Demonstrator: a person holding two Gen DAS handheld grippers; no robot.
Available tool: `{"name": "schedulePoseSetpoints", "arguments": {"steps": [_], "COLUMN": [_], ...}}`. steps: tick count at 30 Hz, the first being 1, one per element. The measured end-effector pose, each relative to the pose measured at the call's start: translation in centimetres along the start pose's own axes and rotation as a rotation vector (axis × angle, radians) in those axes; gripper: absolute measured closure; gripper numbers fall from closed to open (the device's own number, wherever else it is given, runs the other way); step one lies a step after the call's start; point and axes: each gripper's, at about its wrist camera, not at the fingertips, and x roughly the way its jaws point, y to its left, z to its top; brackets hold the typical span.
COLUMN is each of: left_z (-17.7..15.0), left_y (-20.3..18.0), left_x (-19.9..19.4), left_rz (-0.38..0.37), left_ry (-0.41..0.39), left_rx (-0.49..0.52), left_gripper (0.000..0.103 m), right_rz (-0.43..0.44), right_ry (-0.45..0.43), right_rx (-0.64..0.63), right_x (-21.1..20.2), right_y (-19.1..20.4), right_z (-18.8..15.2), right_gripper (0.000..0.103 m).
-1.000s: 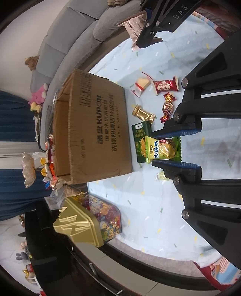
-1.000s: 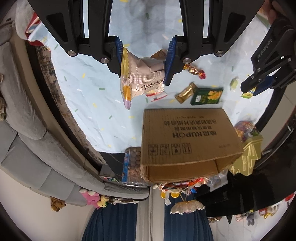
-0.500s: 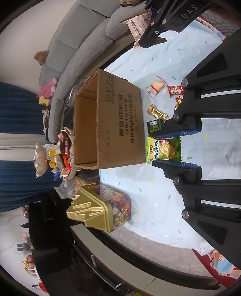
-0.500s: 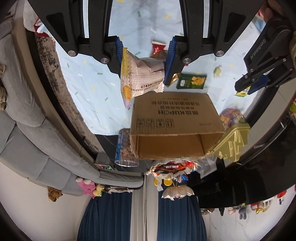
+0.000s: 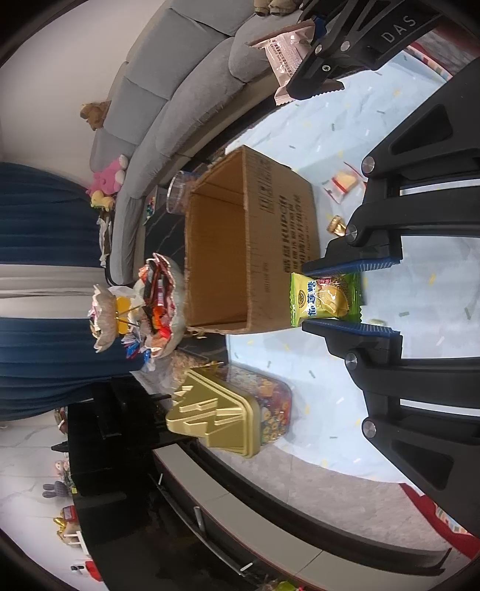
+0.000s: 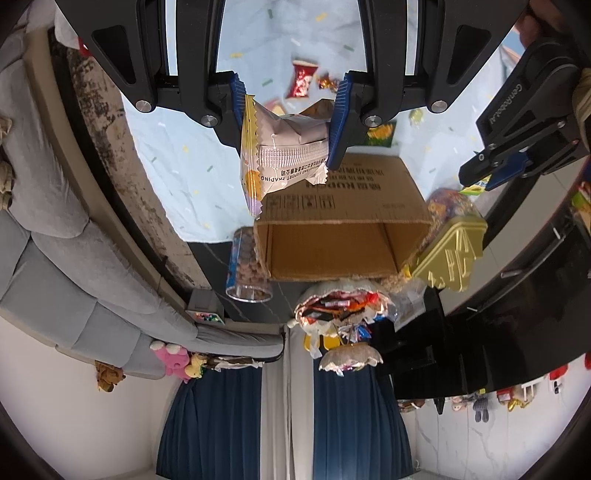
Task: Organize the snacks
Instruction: 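Lift and carry both held snacks toward the cardboard box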
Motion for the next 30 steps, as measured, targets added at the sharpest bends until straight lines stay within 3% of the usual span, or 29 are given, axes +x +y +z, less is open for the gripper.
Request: {"name": "schedulePoseSetpoints", "arguments": {"steps": [11,30], "left_z": [3.9,10.2], "left_y": [-0.3,0.0], "left_x": [-0.1,3.5], "left_rz": [-0.006,-0.016], "left_ry": [-0.031,-0.041], "left_rx": [0.002,-0.008], "left_gripper": [0.079,0.079], "right_rz": [0.026,0.064], "right_ry": [-0.033,-0.059], "right_rx": [0.006,-0.031], "right_x": [0.0,4.1], "right_y": [0.0,0.9], "right_z": [3.9,10.6], "right_gripper": [0.064,0.064]}}
